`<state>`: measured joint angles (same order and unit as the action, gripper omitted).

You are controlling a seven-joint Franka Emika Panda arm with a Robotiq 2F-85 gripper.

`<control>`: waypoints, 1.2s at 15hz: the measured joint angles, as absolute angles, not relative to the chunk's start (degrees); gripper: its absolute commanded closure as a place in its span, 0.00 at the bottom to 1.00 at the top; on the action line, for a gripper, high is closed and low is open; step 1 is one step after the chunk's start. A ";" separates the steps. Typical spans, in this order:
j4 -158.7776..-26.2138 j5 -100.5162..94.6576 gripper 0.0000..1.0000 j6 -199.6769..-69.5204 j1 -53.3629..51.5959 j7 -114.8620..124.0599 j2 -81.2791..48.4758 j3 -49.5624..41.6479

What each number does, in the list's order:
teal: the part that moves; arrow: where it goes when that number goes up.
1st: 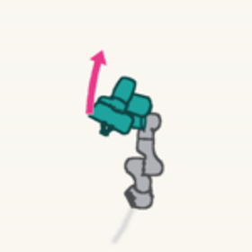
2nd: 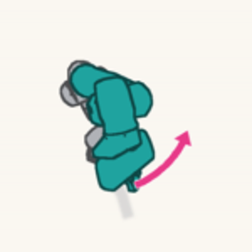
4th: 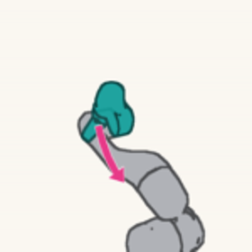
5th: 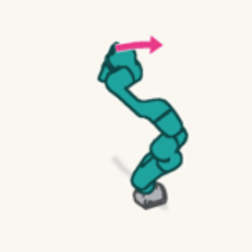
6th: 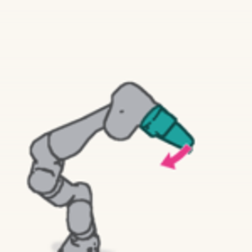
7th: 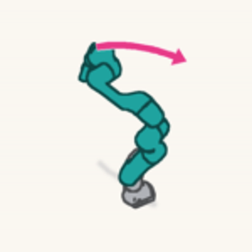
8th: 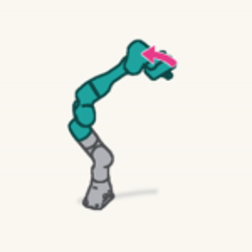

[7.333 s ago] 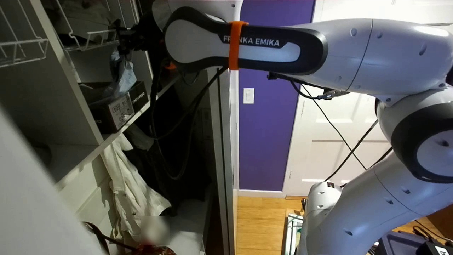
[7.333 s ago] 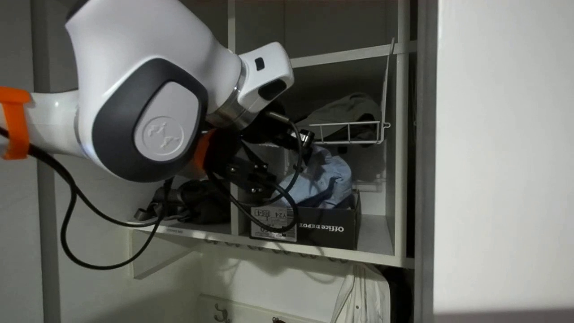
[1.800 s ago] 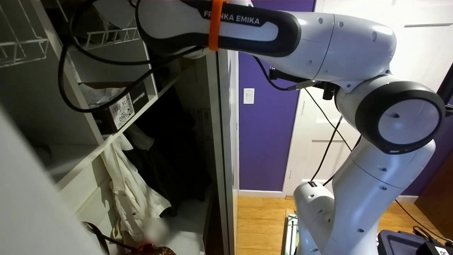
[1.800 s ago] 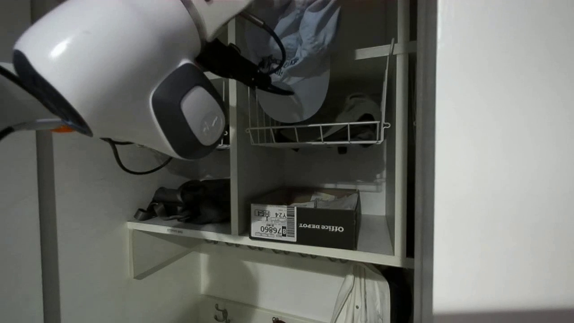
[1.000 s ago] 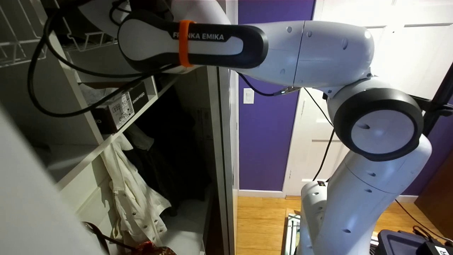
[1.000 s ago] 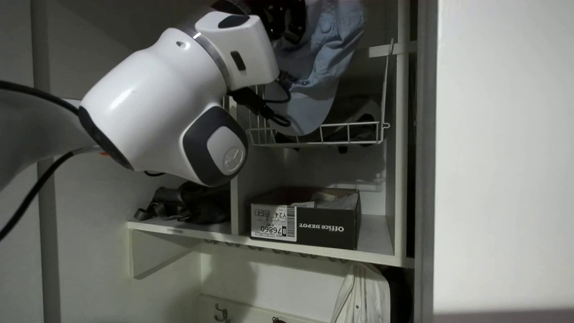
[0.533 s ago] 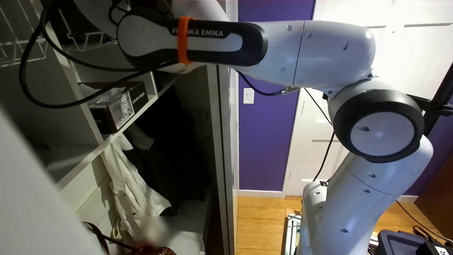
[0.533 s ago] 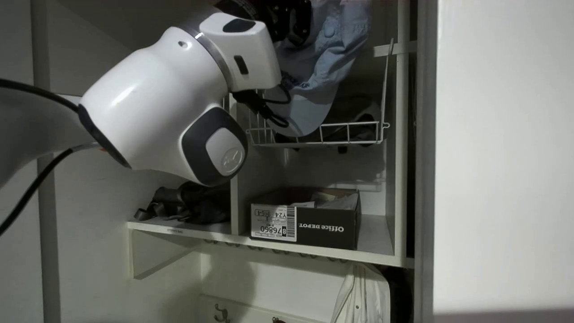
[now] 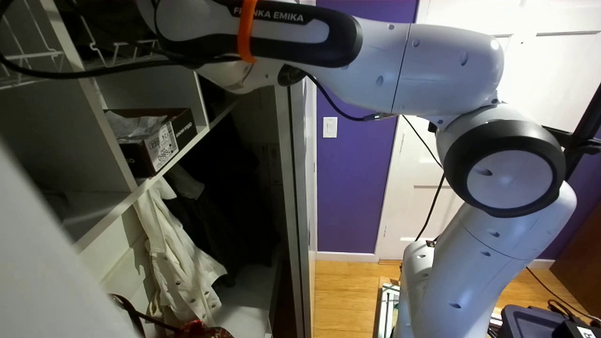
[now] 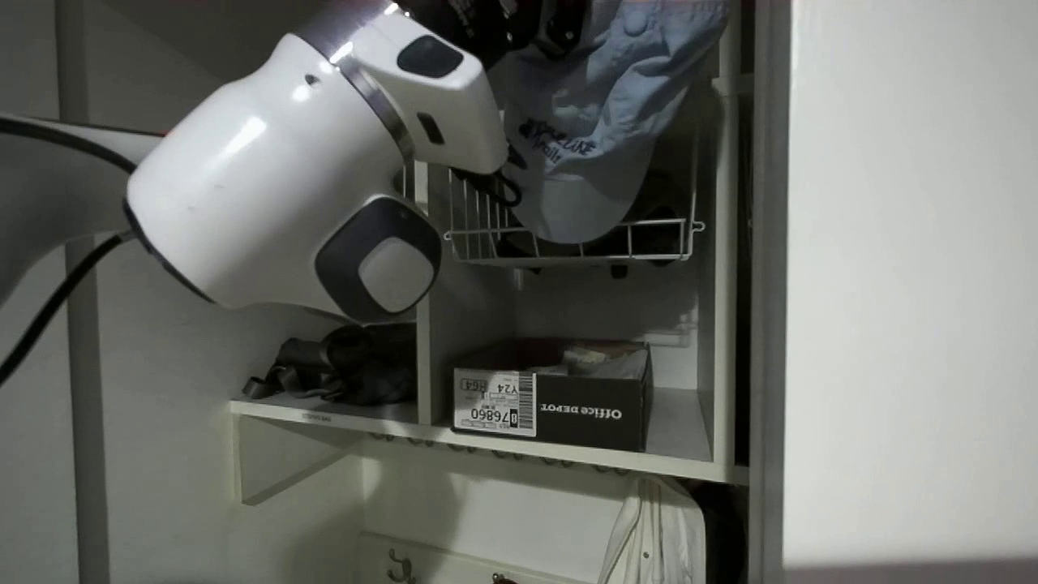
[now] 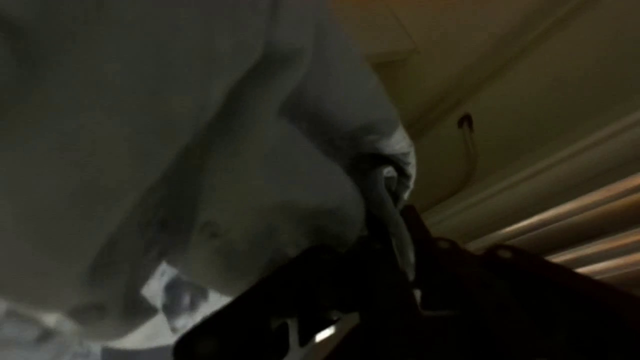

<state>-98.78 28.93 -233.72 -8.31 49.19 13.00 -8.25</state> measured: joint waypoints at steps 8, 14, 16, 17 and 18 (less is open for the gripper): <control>-98.55 33.07 0.97 -236.13 -8.35 56.46 12.97 -5.73; -97.47 31.40 0.97 -236.26 -8.57 65.52 12.85 -4.20; -97.58 31.52 0.97 -237.10 -8.58 69.38 12.48 -4.06; -97.74 31.62 0.97 -238.05 -8.59 71.30 12.17 -4.02; -98.00 31.66 0.88 -239.14 -8.58 73.27 11.83 -4.00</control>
<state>-98.00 31.66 -239.14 -8.58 73.27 11.83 -4.00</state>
